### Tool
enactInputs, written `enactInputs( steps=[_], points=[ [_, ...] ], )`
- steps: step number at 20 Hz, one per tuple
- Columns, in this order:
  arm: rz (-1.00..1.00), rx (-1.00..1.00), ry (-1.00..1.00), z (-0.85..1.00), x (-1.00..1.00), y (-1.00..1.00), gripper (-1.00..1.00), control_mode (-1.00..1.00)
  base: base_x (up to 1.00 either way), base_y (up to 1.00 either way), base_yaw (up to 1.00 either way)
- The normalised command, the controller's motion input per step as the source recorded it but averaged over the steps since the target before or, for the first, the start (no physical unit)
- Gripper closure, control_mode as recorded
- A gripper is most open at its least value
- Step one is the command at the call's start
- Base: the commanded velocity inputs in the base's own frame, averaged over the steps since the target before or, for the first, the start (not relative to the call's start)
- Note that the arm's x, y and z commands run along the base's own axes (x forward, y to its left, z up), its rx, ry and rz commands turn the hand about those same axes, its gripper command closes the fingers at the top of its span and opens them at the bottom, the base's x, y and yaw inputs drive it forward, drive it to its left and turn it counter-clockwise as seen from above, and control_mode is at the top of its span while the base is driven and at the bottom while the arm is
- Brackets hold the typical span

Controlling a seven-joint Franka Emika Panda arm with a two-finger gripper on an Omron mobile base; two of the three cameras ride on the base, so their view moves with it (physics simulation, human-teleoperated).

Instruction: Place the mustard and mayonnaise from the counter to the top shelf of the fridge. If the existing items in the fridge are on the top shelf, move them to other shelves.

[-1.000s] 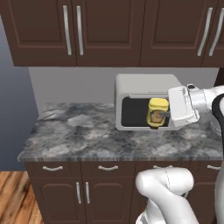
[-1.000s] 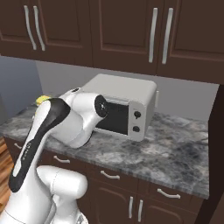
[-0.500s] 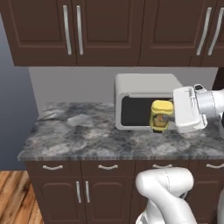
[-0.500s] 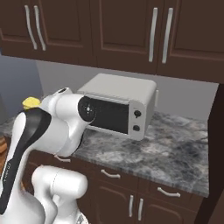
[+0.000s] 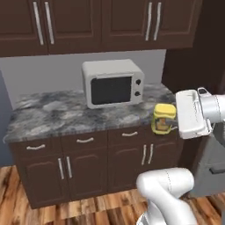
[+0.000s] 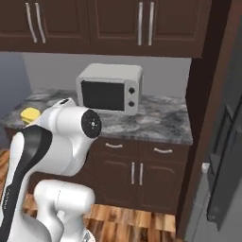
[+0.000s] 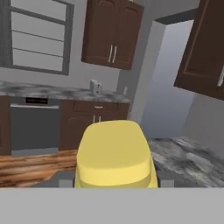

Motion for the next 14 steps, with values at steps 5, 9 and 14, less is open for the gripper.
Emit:
enactInputs(
  steps=[5, 9, 14],
  points=[
    [0.0, 0.0, 0.0, 0.0, 0.0, 0.0, 1.0, 1.0, -0.98, 0.0, -0.75],
    [0.0, 0.0, 0.0, 0.0, 0.0, 0.0, 1.0, 1.0, -0.81, -0.32, -0.66],
    [0.0, 0.0, 0.0, 0.0, 0.0, 0.0, 1.0, 1.0, -0.22, -1.0, -0.51]
  ],
)
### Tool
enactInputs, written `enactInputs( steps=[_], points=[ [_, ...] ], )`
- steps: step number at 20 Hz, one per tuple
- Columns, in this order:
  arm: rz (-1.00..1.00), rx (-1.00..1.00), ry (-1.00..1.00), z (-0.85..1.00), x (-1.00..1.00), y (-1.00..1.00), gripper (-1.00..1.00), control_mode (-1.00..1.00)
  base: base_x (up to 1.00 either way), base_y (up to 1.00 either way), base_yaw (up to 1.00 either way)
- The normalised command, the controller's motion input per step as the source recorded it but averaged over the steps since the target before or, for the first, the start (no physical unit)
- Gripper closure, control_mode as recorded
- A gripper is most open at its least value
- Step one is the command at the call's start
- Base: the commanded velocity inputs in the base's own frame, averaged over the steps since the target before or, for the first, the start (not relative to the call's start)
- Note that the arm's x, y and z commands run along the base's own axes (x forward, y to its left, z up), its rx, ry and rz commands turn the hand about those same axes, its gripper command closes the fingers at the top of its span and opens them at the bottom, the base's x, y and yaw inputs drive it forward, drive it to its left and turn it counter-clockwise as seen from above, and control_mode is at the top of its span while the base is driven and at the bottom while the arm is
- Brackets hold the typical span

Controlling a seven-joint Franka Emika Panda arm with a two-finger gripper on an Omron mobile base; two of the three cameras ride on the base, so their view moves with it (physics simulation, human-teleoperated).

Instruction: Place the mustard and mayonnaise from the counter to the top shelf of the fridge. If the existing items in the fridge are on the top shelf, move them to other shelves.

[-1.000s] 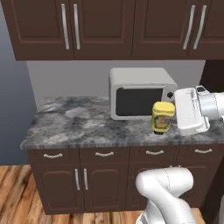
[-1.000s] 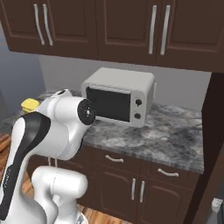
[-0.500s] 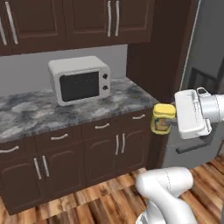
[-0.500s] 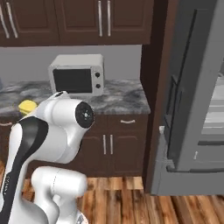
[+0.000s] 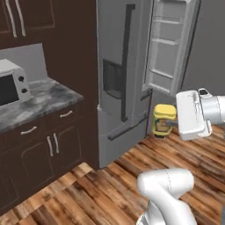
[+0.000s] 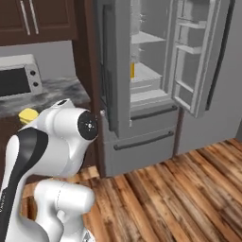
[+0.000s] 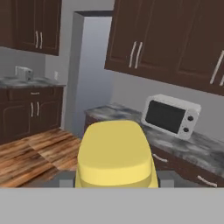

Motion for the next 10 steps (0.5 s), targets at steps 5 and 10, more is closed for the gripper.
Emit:
enactInputs(
  steps=[5, 10],
  points=[
    [0.0, 0.0, 0.0, 0.0, 0.0, 0.0, 1.0, 1.0, 0.27, -1.0, -0.29],
    [0.0, 0.0, 0.0, 0.0, 0.0, 0.0, 1.0, 1.0, 0.87, -1.0, 0.01]
  ],
)
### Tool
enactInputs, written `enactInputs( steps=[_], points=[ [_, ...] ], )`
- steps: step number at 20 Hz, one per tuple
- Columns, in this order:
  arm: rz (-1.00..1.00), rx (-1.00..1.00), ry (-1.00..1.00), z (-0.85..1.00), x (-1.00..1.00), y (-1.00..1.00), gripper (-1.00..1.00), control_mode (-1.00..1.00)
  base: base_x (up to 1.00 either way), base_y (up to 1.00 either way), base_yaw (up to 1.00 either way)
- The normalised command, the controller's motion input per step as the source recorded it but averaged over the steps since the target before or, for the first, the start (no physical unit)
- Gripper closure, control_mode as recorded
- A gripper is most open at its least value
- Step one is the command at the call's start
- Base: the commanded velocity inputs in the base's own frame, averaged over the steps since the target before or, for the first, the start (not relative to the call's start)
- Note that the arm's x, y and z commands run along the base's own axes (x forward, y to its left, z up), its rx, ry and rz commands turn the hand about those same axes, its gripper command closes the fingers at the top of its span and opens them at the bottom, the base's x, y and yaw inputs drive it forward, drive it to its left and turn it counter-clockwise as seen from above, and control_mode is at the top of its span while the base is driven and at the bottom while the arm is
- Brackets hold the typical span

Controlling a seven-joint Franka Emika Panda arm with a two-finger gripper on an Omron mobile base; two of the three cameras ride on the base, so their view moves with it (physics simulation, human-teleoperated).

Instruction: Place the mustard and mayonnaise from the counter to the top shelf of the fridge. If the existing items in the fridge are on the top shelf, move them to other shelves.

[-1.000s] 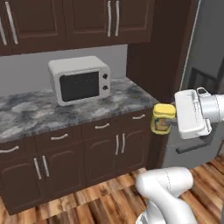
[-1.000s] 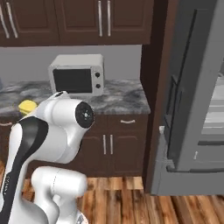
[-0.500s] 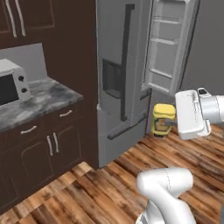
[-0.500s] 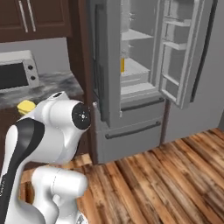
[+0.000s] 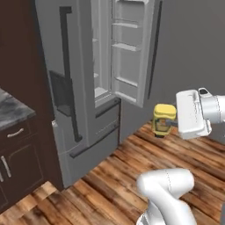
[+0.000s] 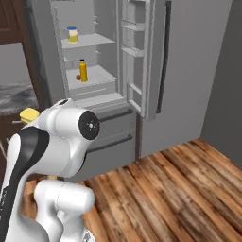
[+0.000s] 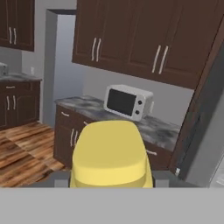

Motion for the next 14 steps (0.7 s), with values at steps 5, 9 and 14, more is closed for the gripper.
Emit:
enactInputs(
  steps=[5, 9, 14],
  points=[
    [0.0, 0.0, 0.0, 0.0, 0.0, 0.0, 1.0, 1.0, 0.72, -0.95, 0.27],
    [0.0, 0.0, 0.0, 0.0, 0.0, 0.0, 1.0, 1.0, 0.49, -0.8, 0.46],
    [0.0, 0.0, 0.0, 0.0, 0.0, 0.0, 1.0, 1.0, 0.52, -0.63, 0.48]
  ],
)
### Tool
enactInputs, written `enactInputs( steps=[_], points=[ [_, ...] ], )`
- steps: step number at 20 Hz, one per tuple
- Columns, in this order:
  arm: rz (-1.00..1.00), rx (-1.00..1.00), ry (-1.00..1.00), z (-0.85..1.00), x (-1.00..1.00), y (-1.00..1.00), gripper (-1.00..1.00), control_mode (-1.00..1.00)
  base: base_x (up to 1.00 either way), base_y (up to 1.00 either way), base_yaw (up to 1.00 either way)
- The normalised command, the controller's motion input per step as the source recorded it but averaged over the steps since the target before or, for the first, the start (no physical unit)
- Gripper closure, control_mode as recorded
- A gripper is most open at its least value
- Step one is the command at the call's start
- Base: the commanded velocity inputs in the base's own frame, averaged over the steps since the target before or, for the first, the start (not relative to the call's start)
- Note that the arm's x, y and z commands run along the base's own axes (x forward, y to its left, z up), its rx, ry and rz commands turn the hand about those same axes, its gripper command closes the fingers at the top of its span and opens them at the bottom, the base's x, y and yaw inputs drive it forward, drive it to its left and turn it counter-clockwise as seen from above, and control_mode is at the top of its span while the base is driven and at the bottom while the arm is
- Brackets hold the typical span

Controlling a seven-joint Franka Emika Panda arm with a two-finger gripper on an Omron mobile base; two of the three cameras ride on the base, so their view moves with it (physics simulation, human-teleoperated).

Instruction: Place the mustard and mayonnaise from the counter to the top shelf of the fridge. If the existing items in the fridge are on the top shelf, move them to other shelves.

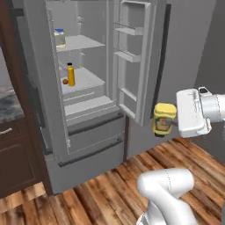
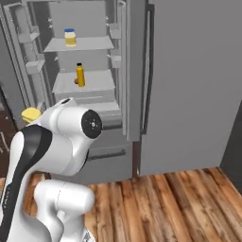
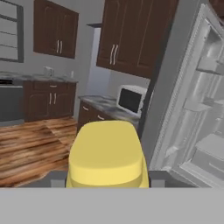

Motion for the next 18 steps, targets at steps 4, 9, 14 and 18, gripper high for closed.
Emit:
enactInputs(
  steps=[4, 9, 14, 18],
  points=[
    [0.0, 0.0, 0.0, 0.0, 0.0, 0.0, 1.0, 1.0, 0.34, -0.31, 0.48],
    [0.0, 0.0, 0.0, 0.0, 0.0, 0.0, 1.0, 1.0, 0.27, -0.05, 0.44],
    [0.0, 0.0, 0.0, 0.0, 0.0, 0.0, 1.0, 1.0, 0.83, 0.0, 0.23],
    [0.0, 0.0, 0.0, 0.0, 0.0, 0.0, 1.0, 1.0, 0.95, 0.0, 0.07]
  ],
)
